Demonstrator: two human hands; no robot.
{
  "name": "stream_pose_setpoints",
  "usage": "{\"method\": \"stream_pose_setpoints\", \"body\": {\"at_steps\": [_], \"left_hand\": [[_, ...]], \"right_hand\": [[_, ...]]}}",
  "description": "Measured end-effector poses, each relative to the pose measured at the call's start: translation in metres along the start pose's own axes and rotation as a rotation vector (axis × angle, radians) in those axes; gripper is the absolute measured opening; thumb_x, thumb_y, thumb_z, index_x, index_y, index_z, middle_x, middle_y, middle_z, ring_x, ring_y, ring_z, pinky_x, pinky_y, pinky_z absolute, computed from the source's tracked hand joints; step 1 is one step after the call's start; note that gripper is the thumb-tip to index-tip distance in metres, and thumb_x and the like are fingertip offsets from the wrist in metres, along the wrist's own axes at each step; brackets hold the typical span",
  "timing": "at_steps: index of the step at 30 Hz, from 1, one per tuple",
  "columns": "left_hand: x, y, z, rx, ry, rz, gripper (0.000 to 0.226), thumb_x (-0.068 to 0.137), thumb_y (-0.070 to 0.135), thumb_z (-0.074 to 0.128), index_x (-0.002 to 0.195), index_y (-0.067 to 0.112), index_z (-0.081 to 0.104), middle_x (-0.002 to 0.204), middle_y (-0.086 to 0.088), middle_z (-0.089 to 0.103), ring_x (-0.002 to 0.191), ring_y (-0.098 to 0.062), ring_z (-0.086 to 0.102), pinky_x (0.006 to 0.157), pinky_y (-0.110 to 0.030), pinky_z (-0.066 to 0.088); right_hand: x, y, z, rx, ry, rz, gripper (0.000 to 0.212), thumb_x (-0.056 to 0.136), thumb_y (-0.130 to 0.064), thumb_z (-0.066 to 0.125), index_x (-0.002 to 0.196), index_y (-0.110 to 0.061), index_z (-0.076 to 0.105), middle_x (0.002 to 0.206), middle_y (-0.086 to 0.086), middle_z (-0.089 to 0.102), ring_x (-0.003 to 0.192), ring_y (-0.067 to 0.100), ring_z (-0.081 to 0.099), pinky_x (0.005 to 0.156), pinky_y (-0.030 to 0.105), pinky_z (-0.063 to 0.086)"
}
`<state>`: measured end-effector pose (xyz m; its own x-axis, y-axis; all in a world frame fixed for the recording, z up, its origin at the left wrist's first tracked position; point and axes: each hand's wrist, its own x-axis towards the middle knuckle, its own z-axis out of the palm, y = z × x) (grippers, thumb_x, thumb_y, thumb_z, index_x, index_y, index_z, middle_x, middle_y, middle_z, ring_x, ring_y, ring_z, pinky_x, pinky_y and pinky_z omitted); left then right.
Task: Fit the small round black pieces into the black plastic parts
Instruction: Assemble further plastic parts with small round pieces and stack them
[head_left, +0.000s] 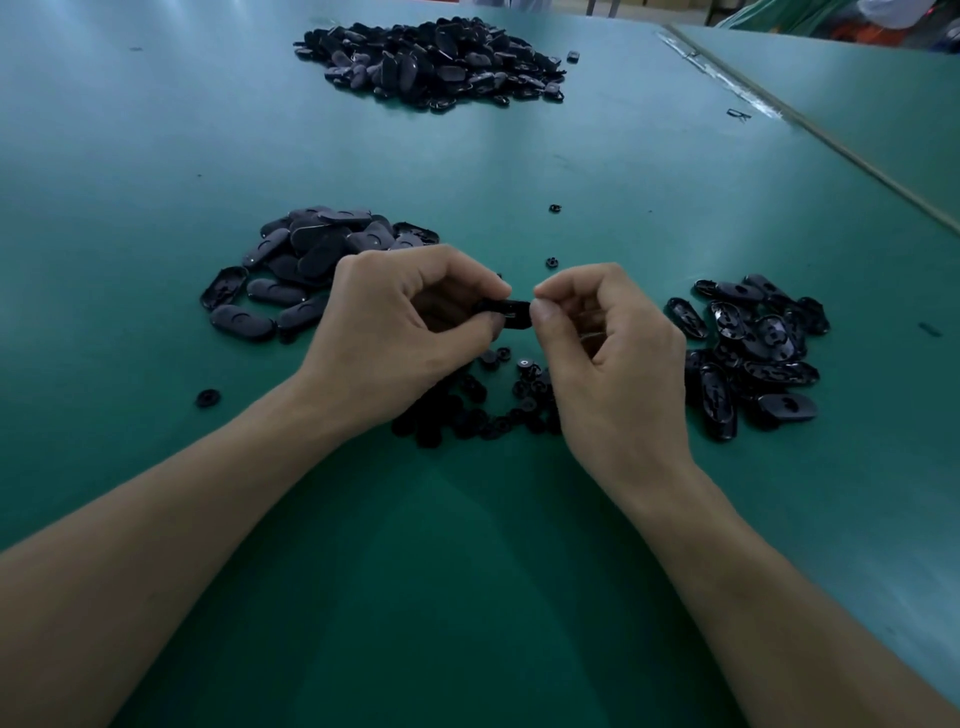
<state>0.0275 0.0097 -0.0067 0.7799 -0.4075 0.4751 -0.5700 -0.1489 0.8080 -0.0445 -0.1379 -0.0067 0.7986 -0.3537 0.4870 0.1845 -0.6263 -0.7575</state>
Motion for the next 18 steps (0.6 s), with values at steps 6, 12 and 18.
{"method": "stream_pose_setpoints", "body": {"at_steps": [6, 12, 18], "left_hand": [[0.0021, -0.0036, -0.0015, 0.009, 0.010, -0.031, 0.019, 0.080, 0.002, 0.079, 0.092, 0.016, 0.075, 0.082, 0.003, 0.076, 0.072, -0.011, 0.074, 0.071, -0.026, 0.060], [0.0020, -0.0033, -0.0013, -0.011, -0.023, -0.031, 0.017, 0.080, 0.000, 0.079, 0.091, 0.013, 0.075, 0.081, 0.003, 0.076, 0.071, -0.010, 0.074, 0.069, -0.022, 0.059], [0.0022, -0.0032, -0.0008, 0.000, -0.041, -0.008, 0.014, 0.081, -0.002, 0.078, 0.090, 0.008, 0.076, 0.081, -0.003, 0.076, 0.070, -0.014, 0.074, 0.070, -0.023, 0.059]], "right_hand": [[-0.0008, 0.0039, -0.0002, -0.046, -0.039, -0.024, 0.016, 0.089, -0.010, 0.071, 0.098, -0.022, 0.076, 0.087, -0.009, 0.066, 0.077, 0.000, 0.061, 0.074, 0.009, 0.045], [-0.0005, 0.0036, 0.0013, -0.004, -0.037, 0.016, 0.014, 0.090, -0.012, 0.069, 0.100, -0.021, 0.073, 0.081, -0.015, 0.069, 0.076, 0.001, 0.065, 0.072, 0.014, 0.051], [-0.0009, 0.0034, 0.0020, 0.036, -0.074, 0.029, 0.013, 0.087, -0.008, 0.071, 0.088, -0.021, 0.072, 0.078, -0.014, 0.071, 0.073, 0.005, 0.068, 0.072, 0.026, 0.056]]}}
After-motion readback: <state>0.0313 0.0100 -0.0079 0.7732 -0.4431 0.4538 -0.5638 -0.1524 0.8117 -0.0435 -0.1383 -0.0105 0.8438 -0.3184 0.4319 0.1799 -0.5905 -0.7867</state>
